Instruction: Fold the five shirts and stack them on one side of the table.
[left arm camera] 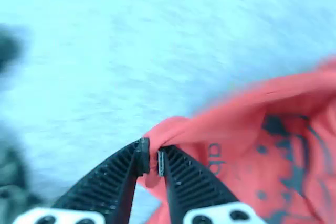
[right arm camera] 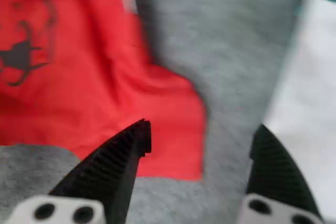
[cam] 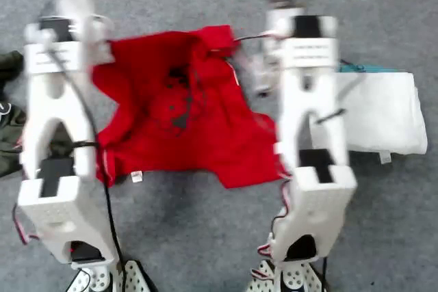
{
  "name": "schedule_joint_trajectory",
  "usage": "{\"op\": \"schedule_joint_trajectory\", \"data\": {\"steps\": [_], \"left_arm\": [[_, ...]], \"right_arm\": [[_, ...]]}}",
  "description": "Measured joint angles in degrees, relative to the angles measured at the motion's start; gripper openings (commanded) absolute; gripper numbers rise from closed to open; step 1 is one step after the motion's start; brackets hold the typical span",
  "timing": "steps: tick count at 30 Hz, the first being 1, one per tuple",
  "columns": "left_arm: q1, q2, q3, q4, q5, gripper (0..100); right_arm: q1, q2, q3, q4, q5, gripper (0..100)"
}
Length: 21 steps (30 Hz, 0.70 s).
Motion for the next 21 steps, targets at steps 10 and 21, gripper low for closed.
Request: {"op": "schedule_joint_trajectory", "data": {"steps": [10,21], "left_arm": [[-15.3,4.31,2.46,-4.92,-0.53,3],[-16.88,4.48,6.59,-5.36,-7.21,3]], "right_arm": [[-11.16,16.97,5.27,-15.12,-5.8,7.3],[-0.7,22.07,0.62,1.14,4.4,1.3]]}}
